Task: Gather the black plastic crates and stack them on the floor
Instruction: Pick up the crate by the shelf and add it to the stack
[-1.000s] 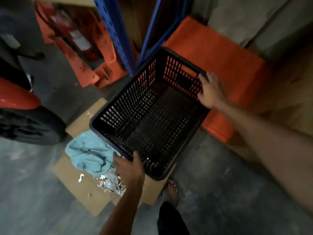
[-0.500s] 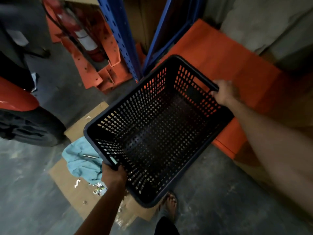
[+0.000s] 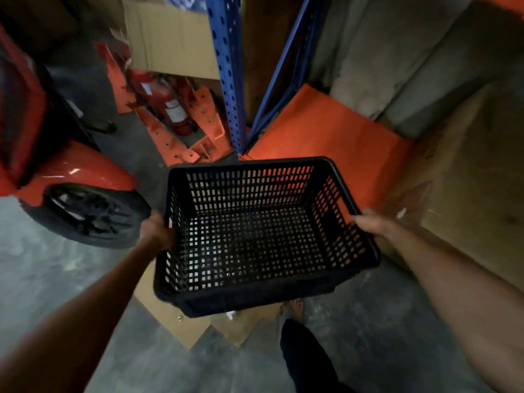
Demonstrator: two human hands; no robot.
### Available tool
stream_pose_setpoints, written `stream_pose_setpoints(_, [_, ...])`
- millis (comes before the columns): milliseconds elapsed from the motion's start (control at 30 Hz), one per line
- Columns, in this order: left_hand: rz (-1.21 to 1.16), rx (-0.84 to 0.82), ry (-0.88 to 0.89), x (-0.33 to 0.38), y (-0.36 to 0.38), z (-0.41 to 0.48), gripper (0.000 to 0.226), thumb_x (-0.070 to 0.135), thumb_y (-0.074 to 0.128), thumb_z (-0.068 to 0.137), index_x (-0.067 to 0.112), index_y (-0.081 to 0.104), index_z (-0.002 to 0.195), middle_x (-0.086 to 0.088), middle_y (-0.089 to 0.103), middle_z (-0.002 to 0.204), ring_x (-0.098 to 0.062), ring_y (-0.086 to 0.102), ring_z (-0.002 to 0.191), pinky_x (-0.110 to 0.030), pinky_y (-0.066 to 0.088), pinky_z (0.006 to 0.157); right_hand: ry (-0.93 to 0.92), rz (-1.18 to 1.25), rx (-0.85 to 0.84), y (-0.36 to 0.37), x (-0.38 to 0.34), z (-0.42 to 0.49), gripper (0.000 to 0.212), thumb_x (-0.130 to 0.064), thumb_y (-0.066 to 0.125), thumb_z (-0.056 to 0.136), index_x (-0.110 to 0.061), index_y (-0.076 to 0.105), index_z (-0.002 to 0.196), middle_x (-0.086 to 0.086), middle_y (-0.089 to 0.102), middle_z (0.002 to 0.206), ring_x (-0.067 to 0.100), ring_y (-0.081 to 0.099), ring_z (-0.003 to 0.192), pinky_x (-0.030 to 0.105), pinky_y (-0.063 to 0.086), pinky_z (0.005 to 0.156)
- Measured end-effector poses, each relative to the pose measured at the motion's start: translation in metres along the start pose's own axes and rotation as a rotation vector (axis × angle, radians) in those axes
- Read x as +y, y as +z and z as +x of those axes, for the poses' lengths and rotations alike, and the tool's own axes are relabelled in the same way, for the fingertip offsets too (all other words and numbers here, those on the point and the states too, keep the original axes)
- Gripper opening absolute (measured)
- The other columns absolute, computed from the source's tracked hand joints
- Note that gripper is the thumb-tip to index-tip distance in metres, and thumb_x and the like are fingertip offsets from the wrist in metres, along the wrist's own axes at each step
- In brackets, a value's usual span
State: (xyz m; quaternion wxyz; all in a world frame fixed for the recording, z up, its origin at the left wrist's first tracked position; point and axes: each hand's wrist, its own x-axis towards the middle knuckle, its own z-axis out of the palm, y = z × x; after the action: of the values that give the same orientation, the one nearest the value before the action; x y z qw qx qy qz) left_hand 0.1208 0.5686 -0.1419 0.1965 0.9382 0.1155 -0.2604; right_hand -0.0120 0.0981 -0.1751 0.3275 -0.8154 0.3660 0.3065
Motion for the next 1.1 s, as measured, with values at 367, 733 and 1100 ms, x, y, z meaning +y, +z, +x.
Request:
stream_pose_setpoints(367, [0.208,0.139,0.548,-0.040,-0.270,-0.188,0.061,0.018,0.063,0.085,0.004,0.039,0.140,-0.027,0.057,0.128,-0.043,0.057,0.118,-0.041,0.048,0.096,-0.186,-0.086,0.379,0.004,-0.050,-0.406,0.025,-0.003,0.058,0.092,0.009,0.057,0.114,0.027,0.058,0.120,0.041,0.056,0.116,0.043,0.046,0.097])
stream_pose_setpoints(733, [0.220,0.109,0.918,0.062,-0.533,-0.501,0.029,-0.005,0.061,0.083,-0.013,0.065,0.110,-0.032,0.065,0.112,-0.029,0.060,0.083,-0.047,0.054,0.084,-0.134,-0.128,0.778,-0.148,-0.044,-0.868,0.043,0.008,0.056,0.086,0.003,0.057,0.130,0.025,0.062,0.125,0.032,0.061,0.104,0.038,0.048,0.087])
stream_pose_setpoints(1100, [-0.094,0.336,1.276,0.102,-0.554,-0.815,0.026,-0.010,0.059,0.080,-0.015,0.064,0.105,-0.025,0.061,0.086,-0.026,0.054,0.061,-0.028,0.046,0.060,-0.014,-0.124,1.277,-0.193,0.120,-1.169,0.056,-0.004,0.062,0.086,-0.011,0.051,0.141,0.023,0.055,0.134,0.039,0.053,0.122,0.037,0.045,0.099])
